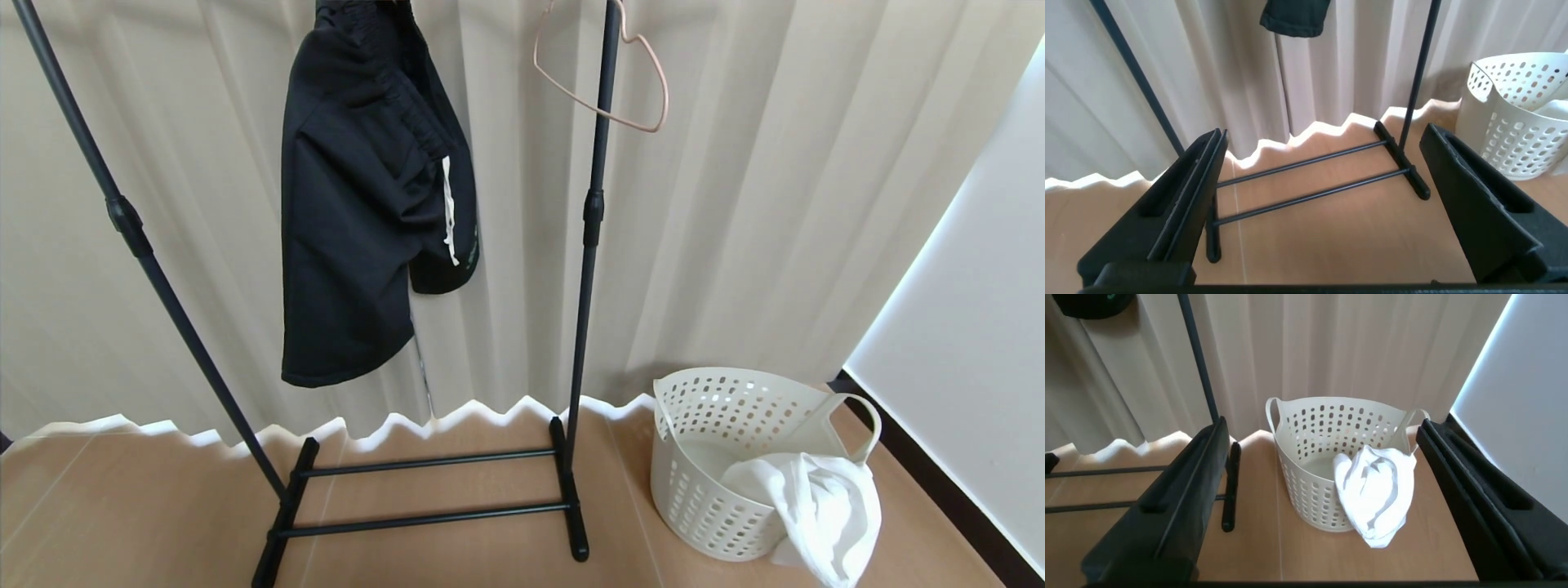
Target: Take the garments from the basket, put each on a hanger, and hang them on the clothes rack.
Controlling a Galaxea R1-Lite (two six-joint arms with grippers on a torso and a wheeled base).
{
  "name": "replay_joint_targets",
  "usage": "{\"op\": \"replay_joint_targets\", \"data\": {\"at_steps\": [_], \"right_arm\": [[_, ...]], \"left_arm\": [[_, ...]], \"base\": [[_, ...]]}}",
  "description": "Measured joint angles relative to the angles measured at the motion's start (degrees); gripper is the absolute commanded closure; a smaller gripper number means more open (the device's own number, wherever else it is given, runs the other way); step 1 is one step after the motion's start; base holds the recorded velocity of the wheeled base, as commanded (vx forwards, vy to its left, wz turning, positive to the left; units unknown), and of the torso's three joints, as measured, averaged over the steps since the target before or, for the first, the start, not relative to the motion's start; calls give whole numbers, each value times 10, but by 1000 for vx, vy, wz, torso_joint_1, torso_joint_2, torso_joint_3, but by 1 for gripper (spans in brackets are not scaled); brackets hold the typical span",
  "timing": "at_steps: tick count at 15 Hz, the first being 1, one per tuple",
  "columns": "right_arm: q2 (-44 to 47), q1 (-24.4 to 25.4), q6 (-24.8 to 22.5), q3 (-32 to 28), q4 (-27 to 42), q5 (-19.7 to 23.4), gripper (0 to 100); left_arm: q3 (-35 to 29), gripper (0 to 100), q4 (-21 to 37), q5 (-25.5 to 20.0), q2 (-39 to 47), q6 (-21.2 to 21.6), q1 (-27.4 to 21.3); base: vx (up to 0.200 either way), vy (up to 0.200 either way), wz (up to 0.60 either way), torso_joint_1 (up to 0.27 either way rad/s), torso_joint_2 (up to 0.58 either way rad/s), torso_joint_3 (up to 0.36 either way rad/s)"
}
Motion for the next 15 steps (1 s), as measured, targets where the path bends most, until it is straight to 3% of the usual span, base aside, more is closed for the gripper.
{"op": "replay_joint_targets", "data": {"at_steps": [8,11,15], "right_arm": [[0,0,0,0,0,0,0],[0,0,-1,0,0,0,0],[0,0,-1,0,0,0,0]], "left_arm": [[0,0,-1,0,0,0,0],[0,0,-1,0,0,0,0],[0,0,-1,0,0,1,0]], "base": [[0,0,0,1,36,39],[0,0,-600,-2,1,5],[0,0,0,0,0,0]]}}
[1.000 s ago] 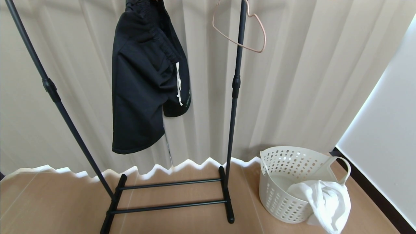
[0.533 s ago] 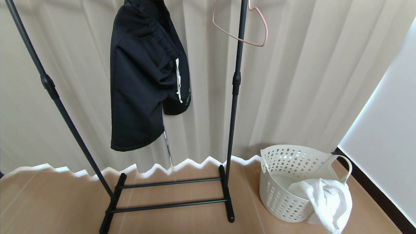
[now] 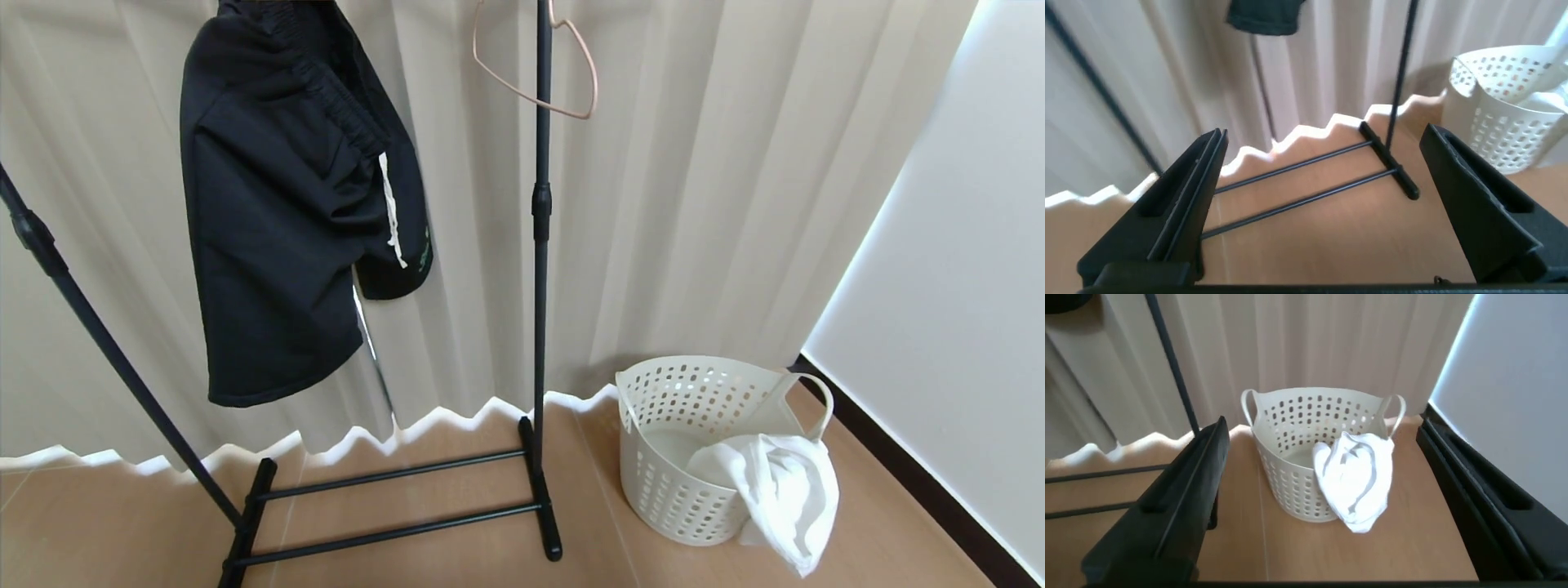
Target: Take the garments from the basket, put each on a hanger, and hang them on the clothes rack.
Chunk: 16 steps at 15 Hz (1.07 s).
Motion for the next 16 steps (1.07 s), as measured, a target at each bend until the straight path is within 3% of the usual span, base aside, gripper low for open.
{"op": "replay_joint_targets", "data": {"at_steps": [5,7,10,14,16], "right_arm": [[0,-1,0,0,0,0,0],[0,0,0,0,0,0,0],[0,0,0,0,0,0,0],[0,0,0,0,0,0,0],[0,0,0,0,0,0,0]], "left_arm": [[0,0,1,0,0,1,-1],[0,0,0,0,0,0,0],[0,0,1,0,0,0,0],[0,0,0,0,0,1,0],[0,0,0,0,0,1,0]], "base": [[0,-200,0,1,3,0],[0,0,0,0,0,0],[0,0,-600,4,2,6],[0,0,0,0,0,0],[0,-200,0,0,5,0]]}}
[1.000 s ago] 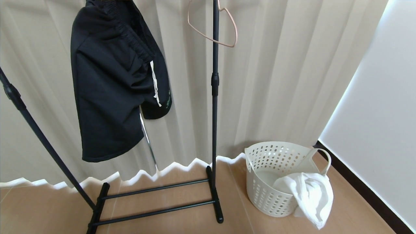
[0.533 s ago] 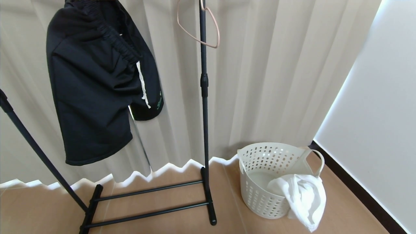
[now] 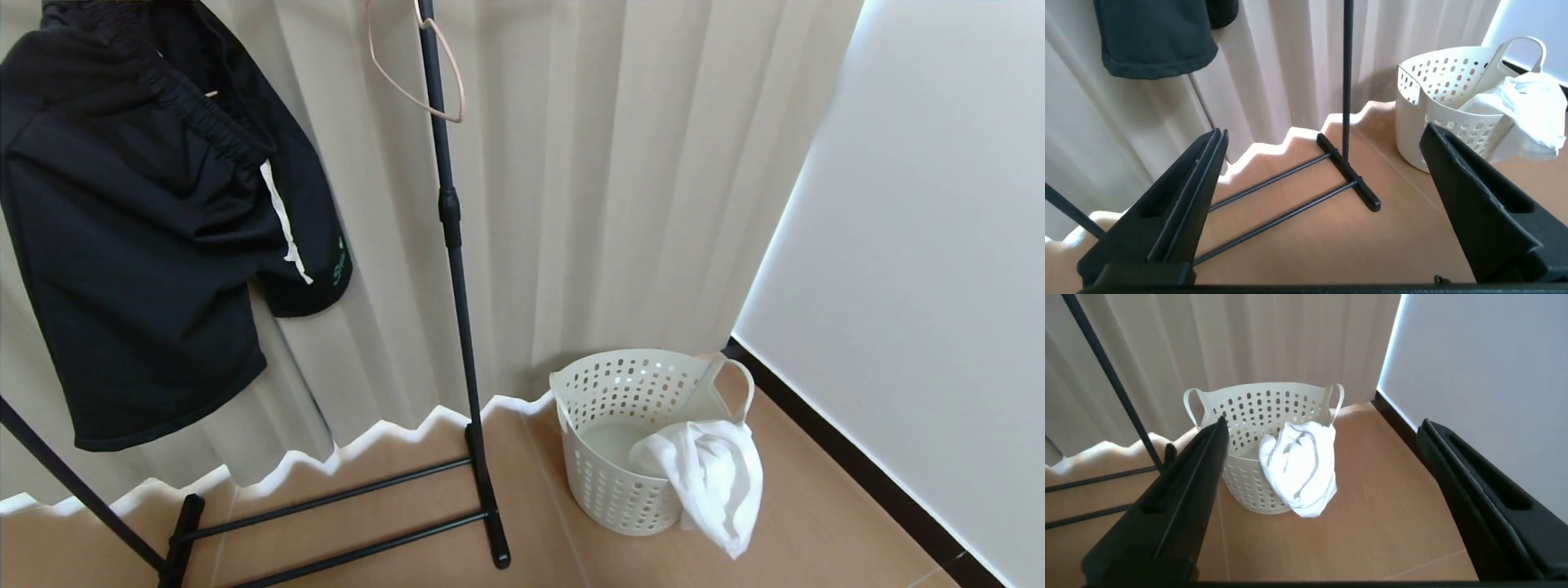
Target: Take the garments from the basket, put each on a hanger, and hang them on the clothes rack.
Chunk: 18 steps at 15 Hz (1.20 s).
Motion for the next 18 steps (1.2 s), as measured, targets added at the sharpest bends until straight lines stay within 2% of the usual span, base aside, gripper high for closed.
{"op": "replay_joint_targets", "data": {"at_steps": [7,13,15,18], "right_arm": [[0,0,0,0,0,0,0],[0,-1,0,0,0,0,0],[0,0,0,1,0,0,0],[0,0,0,1,0,0,0]], "left_arm": [[0,0,0,0,0,0,0],[0,0,0,0,0,0,-1],[0,0,0,1,0,-1,0],[0,0,1,1,0,0,-1]], "base": [[0,-200,0,1,4,0],[0,0,0,0,0,0],[0,0,-600,0,2,-2],[0,0,0,0,0,0]]}}
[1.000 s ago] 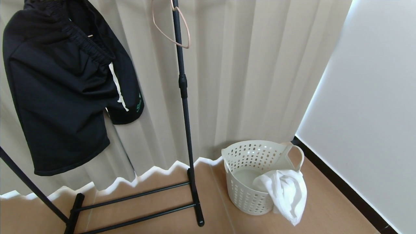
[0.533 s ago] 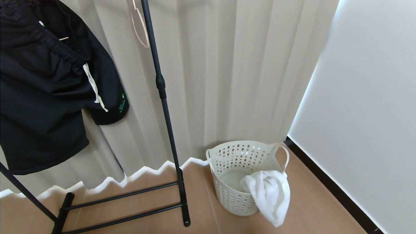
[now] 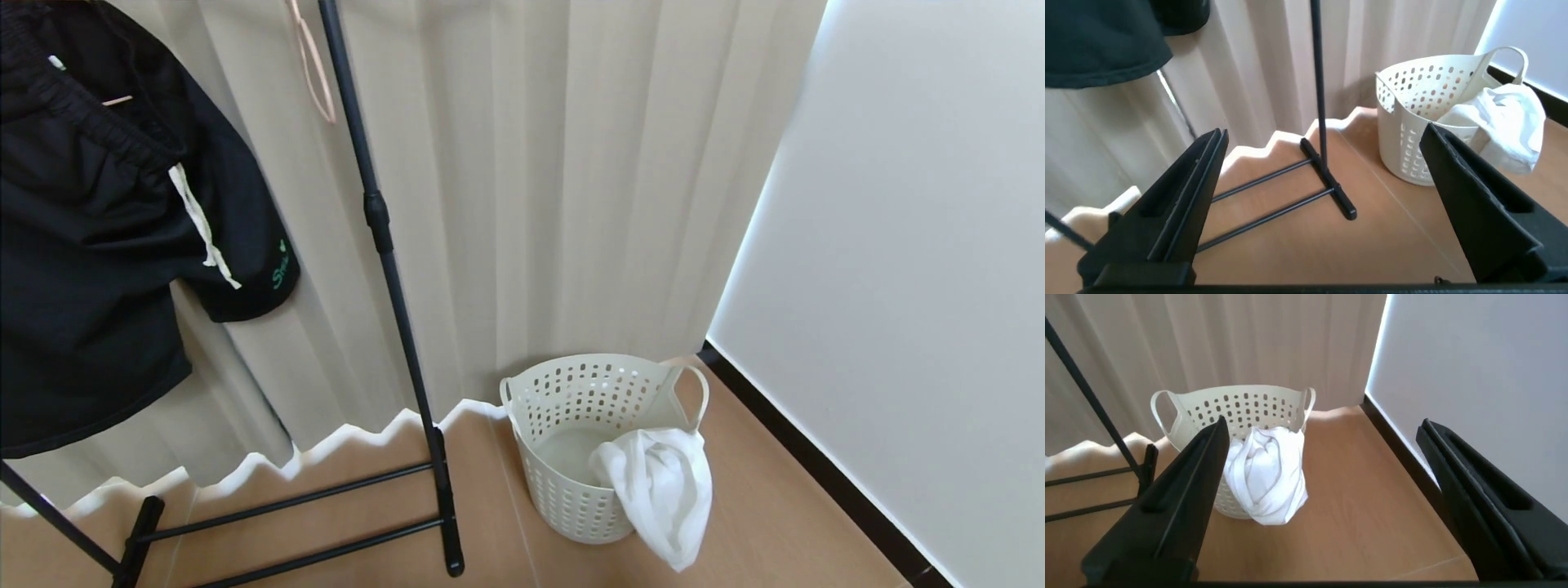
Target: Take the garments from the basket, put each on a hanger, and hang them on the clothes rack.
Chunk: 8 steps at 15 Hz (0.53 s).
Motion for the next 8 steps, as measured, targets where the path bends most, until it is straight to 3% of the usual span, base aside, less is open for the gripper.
{"op": "replay_joint_targets", "data": {"at_steps": [5,8], "right_arm": [[0,0,0,0,0,0,0],[0,0,0,0,0,0,0]], "left_arm": [[0,0,-1,-1,0,0,1],[0,0,-1,-1,0,0,0]], "base": [[0,0,0,0,0,0],[0,0,0,4,2,-144]]}}
